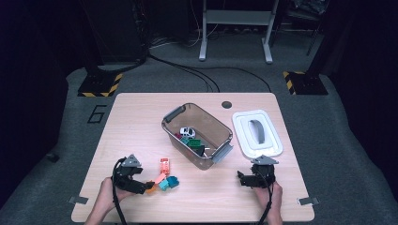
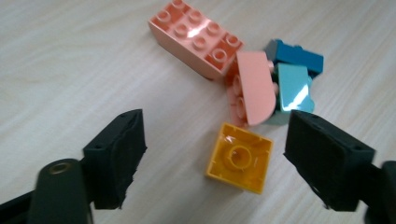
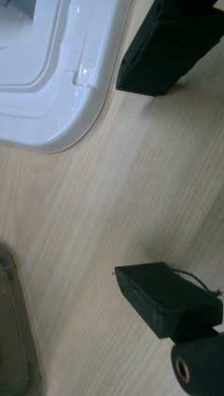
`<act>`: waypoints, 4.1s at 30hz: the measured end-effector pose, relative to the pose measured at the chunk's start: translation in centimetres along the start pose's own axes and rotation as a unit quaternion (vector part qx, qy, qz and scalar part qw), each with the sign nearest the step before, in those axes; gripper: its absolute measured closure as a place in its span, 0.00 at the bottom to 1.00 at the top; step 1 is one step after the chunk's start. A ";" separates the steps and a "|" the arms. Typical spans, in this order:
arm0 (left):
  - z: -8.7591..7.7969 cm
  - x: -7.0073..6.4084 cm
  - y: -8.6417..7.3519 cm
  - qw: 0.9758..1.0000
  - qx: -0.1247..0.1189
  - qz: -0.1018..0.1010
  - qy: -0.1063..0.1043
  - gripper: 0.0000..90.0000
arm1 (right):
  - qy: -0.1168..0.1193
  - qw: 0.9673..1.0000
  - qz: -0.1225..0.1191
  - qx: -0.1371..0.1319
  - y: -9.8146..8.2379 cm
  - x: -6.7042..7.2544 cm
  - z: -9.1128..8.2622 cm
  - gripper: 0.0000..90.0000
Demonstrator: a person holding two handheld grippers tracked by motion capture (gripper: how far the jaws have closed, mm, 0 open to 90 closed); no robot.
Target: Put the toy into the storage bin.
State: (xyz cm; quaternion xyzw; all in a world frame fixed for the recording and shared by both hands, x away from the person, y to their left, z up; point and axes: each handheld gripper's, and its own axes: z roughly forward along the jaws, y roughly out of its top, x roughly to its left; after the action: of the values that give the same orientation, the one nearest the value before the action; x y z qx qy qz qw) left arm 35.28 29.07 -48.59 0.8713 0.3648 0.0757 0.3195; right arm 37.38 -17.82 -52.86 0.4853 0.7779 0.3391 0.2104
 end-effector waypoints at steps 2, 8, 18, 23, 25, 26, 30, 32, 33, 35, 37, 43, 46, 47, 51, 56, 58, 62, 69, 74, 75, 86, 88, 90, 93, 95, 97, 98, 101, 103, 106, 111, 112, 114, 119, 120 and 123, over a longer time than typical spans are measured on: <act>0.2 -0.3 -0.4 1.000 0.000 0.009 -0.008 0.32 | 0.000 1.000 0.000 0.000 0.0 0.0 0.0 0.10; 0.8 -0.7 -1.0 0.999 0.006 0.039 -0.023 0.45 | 0.000 1.000 0.000 0.000 0.0 0.0 0.0 0.10; 1.0 -0.6 -1.8 0.999 -0.016 0.041 -0.018 0.65 | 0.000 1.000 -0.001 0.000 0.0 0.0 0.0 0.10; 0.7 -0.5 -2.0 0.999 -0.021 0.040 -0.013 0.65 | 0.000 1.000 0.000 0.000 0.0 0.0 0.0 0.10; 0.4 -0.2 -1.9 0.999 -0.022 0.038 -0.014 0.65 | -0.001 1.000 -0.001 0.000 0.0 0.0 0.0 0.10; 0.3 -0.2 -1.9 0.999 -0.026 0.031 -0.012 0.65 | 0.000 1.000 0.000 0.000 0.0 0.0 0.0 0.10; -0.2 0.3 -1.6 0.999 -0.034 0.030 -0.005 0.65 | 0.000 1.000 0.000 0.000 0.0 0.0 0.0 0.10; -0.4 0.5 -1.3 0.999 -0.039 0.021 -0.002 0.65 | -0.001 1.000 -0.001 0.000 0.0 0.0 0.0 0.10; -0.5 0.7 -1.2 0.999 -0.038 0.023 0.000 0.65 | 0.000 1.000 0.000 0.000 0.0 0.0 0.0 0.10; -0.7 1.0 -0.9 0.999 -0.042 0.020 0.001 0.65 | -0.001 1.000 -0.001 0.000 0.0 0.0 0.0 0.10; -0.9 1.2 -0.6 0.999 -0.045 0.015 0.005 0.66 | 0.000 1.000 0.000 0.000 0.0 0.0 0.0 0.10; -1.0 2.0 0.3 0.999 -0.051 0.006 0.007 0.66 | -0.001 1.000 -0.001 0.000 0.0 0.0 0.0 0.10; -1.1 2.2 0.9 0.999 -0.050 0.008 0.006 0.65 | -0.001 1.000 -0.001 0.000 0.0 0.0 0.0 0.10; -1.1 2.3 1.1 0.999 -0.050 0.007 0.007 0.65 | -0.001 1.000 -0.001 0.000 0.0 0.0 0.0 0.10; -1.1 2.6 1.8 0.998 -0.055 0.008 0.012 0.65 | 0.000 1.000 0.000 0.000 0.0 0.0 0.0 0.10; -1.1 2.8 2.6 0.998 -0.055 0.008 0.012 0.66 | 0.000 1.000 0.000 0.000 0.0 0.0 0.0 0.10; -1.1 3.0 2.9 0.998 -0.056 0.008 0.011 0.66 | -0.001 1.000 -0.001 -0.001 0.0 0.0 0.0 0.10; -1.0 3.3 3.5 0.998 -0.061 0.005 0.012 0.66 | -0.001 1.000 -0.001 0.000 0.0 0.0 0.0 0.10; -1.0 3.5 4.8 0.998 -0.063 0.007 0.011 0.66 | -0.001 1.000 -0.001 -0.001 0.0 0.0 0.0 0.10; -1.1 3.7 5.6 0.998 -0.068 0.008 0.012 0.66 | -0.001 1.000 -0.001 0.000 0.0 0.0 0.0 0.10; -1.2 3.7 5.8 0.998 -0.067 0.011 0.014 0.65 | -0.001 1.000 -0.001 0.000 0.0 0.0 0.0 0.10; -1.3 4.1 7.0 0.997 -0.077 0.006 0.016 0.65 | -0.001 1.000 -0.002 -0.001 0.0 0.0 0.0 0.10; -1.4 4.2 7.2 0.997 -0.080 0.005 0.016 0.65 | -0.001 1.000 -0.002 -0.001 0.0 0.0 0.0 0.10; -1.6 4.4 7.6 0.996 -0.082 0.006 0.017 0.66 | -0.001 1.000 -0.002 -0.001 0.0 0.0 0.0 0.10; -1.9 4.4 8.0 0.996 -0.087 0.006 0.020 0.65 | -0.001 1.000 -0.002 0.000 0.0 0.0 0.0 0.10; -2.1 4.5 8.4 0.996 -0.090 0.007 0.019 0.66 | -0.001 1.000 -0.002 0.000 0.0 0.0 0.0 0.10; -2.3 4.5 8.8 0.996 -0.091 0.008 0.021 0.65 | -0.001 1.000 -0.002 0.000 0.0 0.0 0.0 0.10; -2.5 4.6 9.1 0.995 -0.093 0.011 0.023 0.65 | -0.001 1.000 -0.002 -0.001 0.0 0.0 0.0 0.10; -2.6 4.6 9.7 0.995 -0.098 0.008 0.022 0.65 | -0.001 1.000 -0.002 -0.001 0.0 0.0 0.0 0.10; -2.9 4.6 10.3 0.995 -0.097 0.012 0.024 0.65 | -0.001 1.000 -0.002 -0.001 0.0 0.0 0.0 0.10; -3.0 4.5 11.1 0.994 -0.102 0.016 0.025 0.65 | -0.001 1.000 -0.002 -0.001 0.0 0.0 0.0 0.10; -3.5 4.3 12.7 0.994 -0.104 0.026 0.024 0.65 | -0.001 1.000 -0.002 -0.001 0.0 0.0 0.0 0.10; -3.5 4.2 13.0 0.994 -0.107 0.028 0.026 0.65 | -0.001 1.000 -0.002 -0.001 0.0 0.0 0.0 0.10; -3.6 4.2 13.6 0.993 -0.108 0.031 0.024 0.65 | -0.001 1.000 -0.002 0.000 0.0 0.0 0.0 0.10; -3.6 3.9 15.0 0.993 -0.112 0.038 0.022 0.65 | -0.001 1.000 -0.002 -0.001 0.0 0.0 0.0 0.10; -3.6 3.7 15.3 0.993 -0.113 0.038 0.022 0.65 | -0.001 1.000 -0.002 -0.001 0.0 0.0 0.0 0.10; -3.4 3.5 16.1 0.993 -0.111 0.042 0.019 0.65 | -0.001 1.000 -0.002 -0.001 0.0 0.0 0.0 0.10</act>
State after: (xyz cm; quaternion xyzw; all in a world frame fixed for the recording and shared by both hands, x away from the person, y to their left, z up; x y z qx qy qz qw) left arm 45.97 24.63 -36.41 0.8430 0.3236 0.1460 0.4040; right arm 37.40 -17.85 -52.87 0.4842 0.7783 0.3386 0.2122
